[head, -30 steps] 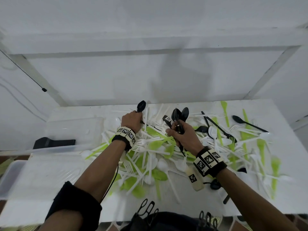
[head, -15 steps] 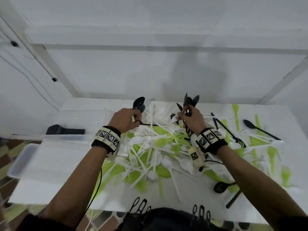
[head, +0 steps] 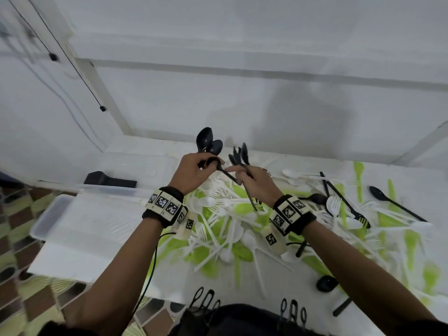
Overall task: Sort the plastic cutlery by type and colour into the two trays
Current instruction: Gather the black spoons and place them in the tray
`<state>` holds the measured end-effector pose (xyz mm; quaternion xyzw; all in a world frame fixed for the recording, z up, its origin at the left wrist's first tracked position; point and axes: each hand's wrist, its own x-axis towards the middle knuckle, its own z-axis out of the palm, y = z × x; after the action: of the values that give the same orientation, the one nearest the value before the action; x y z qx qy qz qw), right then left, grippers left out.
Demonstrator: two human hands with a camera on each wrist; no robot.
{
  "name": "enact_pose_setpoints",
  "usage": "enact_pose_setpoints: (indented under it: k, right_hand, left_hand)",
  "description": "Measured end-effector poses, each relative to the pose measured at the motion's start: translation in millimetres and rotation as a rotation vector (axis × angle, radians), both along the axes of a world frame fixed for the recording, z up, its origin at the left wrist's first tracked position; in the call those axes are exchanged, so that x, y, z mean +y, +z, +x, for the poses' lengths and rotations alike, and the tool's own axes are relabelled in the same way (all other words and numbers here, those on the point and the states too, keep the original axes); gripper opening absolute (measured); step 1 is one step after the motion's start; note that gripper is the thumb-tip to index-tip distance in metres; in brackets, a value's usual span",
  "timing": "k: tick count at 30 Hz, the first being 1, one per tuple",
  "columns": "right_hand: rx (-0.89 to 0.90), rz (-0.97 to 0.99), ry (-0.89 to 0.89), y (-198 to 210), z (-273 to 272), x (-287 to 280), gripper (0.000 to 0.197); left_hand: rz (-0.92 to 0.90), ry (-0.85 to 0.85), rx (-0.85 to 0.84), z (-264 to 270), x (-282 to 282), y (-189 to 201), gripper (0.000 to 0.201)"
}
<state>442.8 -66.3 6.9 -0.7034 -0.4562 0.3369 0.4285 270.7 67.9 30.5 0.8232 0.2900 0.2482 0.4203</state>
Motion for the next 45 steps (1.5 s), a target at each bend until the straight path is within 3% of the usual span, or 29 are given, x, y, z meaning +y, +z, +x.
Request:
enact_pose_setpoints:
  k: [2,5,11,13,17,20,23,25,28,33,38,43,45]
  right_hand:
    - [0.011,-0.005,0.001,-2,-11,-3,0.019]
    - [-0.064,0.072,-0.033,-6,-20,-4,0.025]
    - [0.061,0.053,-0.112,-4,-36,-4,0.037]
    - [-0.059,-0.013,-0.146,-4,-23,-3,0.031]
    - [-0.495,-0.232,-0.296,-11,35,3,0.033]
    - [-0.572,-0.272,-0.369,-17,68,7,0.028]
    - [-0.604,-0.446,-0.274,-24,86,12,0.034]
    - [-0.645,-0.547,-0.189,-31,93,15,0.045]
    - [-0.678,-0.584,-0.139,-40,94,20,0.051]
    - [-0.743,-0.648,-0.096,-41,90,25,0.044]
    - [-0.641,-0.781,-0.018,-34,95,27,0.057]
    - [-0.553,-0.785,0.059,-24,93,16,0.044]
    - [-0.579,-0.769,0.046,-24,88,13,0.058]
  left_hand:
    - [-0.101,0.068,-0.039,7,-6,-3,0.020]
    - [-0.279,0.147,-0.174,17,-18,-6,0.026]
    - [-0.249,0.217,-0.233,29,-42,-21,0.037]
    - [-0.229,0.277,-0.195,27,-39,-25,0.041]
    - [-0.296,0.291,-0.130,17,-34,-32,0.046]
    - [-0.322,0.248,-0.001,12,-31,-43,0.042]
    - [-0.294,0.060,0.148,12,-34,-54,0.027]
    - [-0.295,-0.015,0.156,12,-38,-61,0.021]
    - [-0.339,0.049,0.052,12,-41,-63,0.034]
    - [-0.457,0.163,-0.119,13,-43,-57,0.017]
    - [-0.453,0.068,-0.082,14,-42,-60,0.007]
    - [-0.450,0.014,-0.087,19,-46,-61,0.004]
    - [-0.439,-0.016,-0.071,22,-49,-61,0.004]
